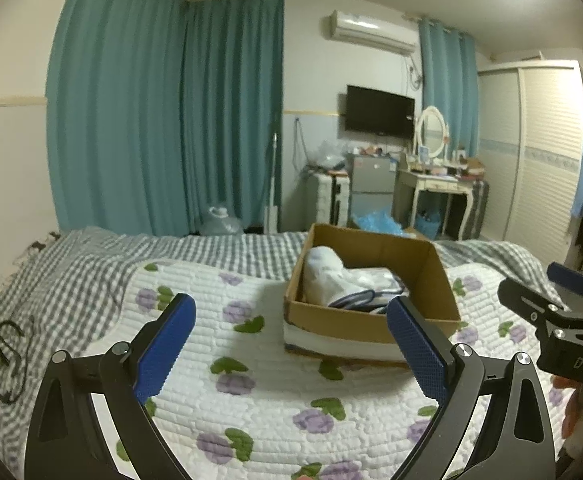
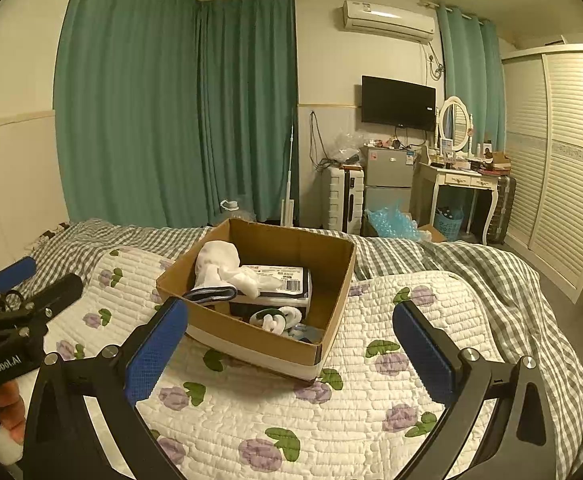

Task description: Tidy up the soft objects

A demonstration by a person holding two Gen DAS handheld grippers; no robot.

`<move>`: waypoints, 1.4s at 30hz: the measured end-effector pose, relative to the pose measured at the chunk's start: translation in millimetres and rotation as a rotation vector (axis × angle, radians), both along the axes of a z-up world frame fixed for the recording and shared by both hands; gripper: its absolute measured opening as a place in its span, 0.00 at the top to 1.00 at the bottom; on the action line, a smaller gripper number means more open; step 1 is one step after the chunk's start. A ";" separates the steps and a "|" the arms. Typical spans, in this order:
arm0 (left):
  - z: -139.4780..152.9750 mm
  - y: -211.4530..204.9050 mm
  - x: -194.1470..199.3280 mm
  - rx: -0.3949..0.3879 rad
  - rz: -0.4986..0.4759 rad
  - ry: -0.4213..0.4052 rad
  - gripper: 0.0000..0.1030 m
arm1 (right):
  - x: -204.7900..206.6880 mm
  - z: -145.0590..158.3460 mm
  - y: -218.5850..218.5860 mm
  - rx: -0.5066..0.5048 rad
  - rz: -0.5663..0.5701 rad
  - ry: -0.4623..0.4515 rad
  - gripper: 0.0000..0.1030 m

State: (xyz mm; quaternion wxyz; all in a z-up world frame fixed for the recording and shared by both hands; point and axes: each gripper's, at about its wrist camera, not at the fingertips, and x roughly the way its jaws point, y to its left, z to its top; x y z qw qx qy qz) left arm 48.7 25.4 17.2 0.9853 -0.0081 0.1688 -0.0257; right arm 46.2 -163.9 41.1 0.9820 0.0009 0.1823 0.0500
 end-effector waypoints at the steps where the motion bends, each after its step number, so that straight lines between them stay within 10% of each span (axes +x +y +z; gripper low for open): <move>1: -0.7 -0.8 0.5 0.003 0.000 0.002 0.05 | -0.5 -0.1 0.3 0.000 0.002 -0.001 0.00; 42: -3.4 1.1 -2.3 0.015 0.007 0.007 0.05 | 3.3 -7.8 1.5 -0.004 -0.003 0.012 0.00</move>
